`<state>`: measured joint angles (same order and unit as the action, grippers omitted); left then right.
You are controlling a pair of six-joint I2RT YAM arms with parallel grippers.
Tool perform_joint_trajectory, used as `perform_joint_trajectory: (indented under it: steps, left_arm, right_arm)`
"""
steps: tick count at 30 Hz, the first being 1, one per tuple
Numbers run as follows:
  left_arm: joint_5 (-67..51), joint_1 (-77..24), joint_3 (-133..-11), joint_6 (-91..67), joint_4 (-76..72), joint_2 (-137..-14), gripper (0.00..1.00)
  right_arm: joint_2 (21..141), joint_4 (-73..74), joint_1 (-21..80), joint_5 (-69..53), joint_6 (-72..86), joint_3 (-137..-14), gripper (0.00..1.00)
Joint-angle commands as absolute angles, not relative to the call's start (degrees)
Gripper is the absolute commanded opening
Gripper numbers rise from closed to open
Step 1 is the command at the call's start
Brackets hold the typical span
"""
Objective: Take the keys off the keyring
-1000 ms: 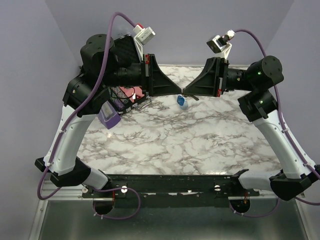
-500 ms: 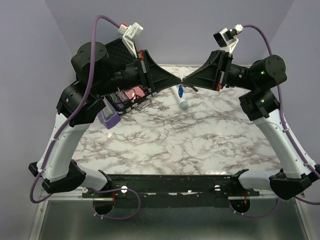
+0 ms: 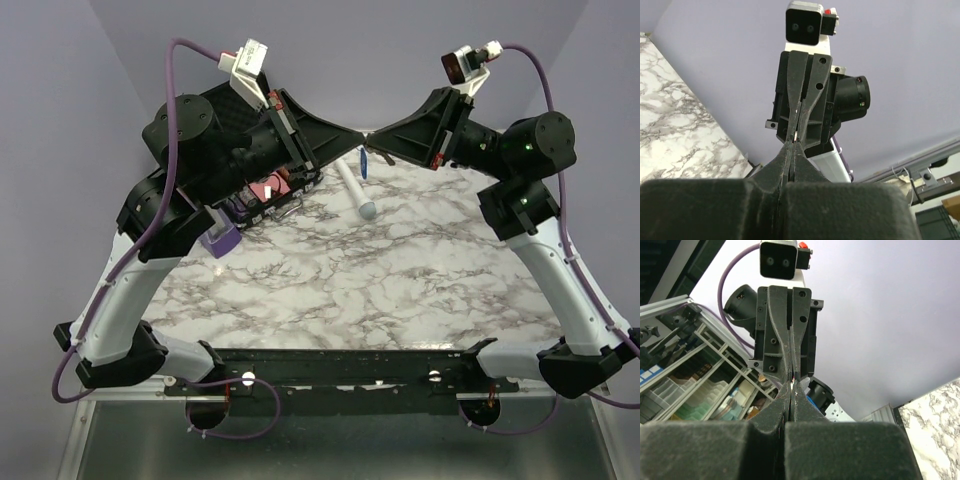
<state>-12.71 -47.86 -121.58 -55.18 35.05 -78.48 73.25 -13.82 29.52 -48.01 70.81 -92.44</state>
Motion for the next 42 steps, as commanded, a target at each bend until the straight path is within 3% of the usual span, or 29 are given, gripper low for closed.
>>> perform_joint_trajectory:
  steps: [1,10,16,18,20,29,34,42]
  left_arm:
    - [-6.7,-49.3,-120.0,-57.0,33.2,-78.0,0.0]
    - [-6.1,-49.8,-119.2,-55.8,33.0,-77.2,0.01]
    - [-4.3,-49.7,-118.5,-52.2,35.6,-75.2,0.44]
    - [-3.4,-49.7,-117.3,-51.2,35.8,-73.8,0.54]
    - [-2.8,-49.6,-116.3,-50.2,35.8,-72.6,0.62]
    - [-3.8,-45.9,-117.8,-43.4,41.9,-70.5,0.84]
    - [-13.2,-38.0,-118.3,-40.4,44.6,-69.9,0.87]
    - [-44.1,-29.0,-122.6,-40.3,42.7,-75.1,0.79]
  right_arm:
    - [73.8,-16.4,30.0,-43.9,71.7,-91.6,0.01]
    - [72.7,-15.9,30.0,-43.4,71.5,-90.4,0.01]
    - [70.8,-12.9,29.9,-42.6,69.6,-89.6,0.01]
    - [70.3,-12.2,30.0,-42.5,69.3,-89.2,0.01]
    - [70.0,-11.5,30.0,-42.6,69.2,-89.0,0.01]
    - [68.6,-7.5,30.0,-43.3,67.9,-89.0,0.01]
    - [68.9,-4.8,30.0,-47.5,66.8,-90.6,0.01]
    - [73.2,-3.3,29.9,-60.8,68.3,-95.4,0.01]
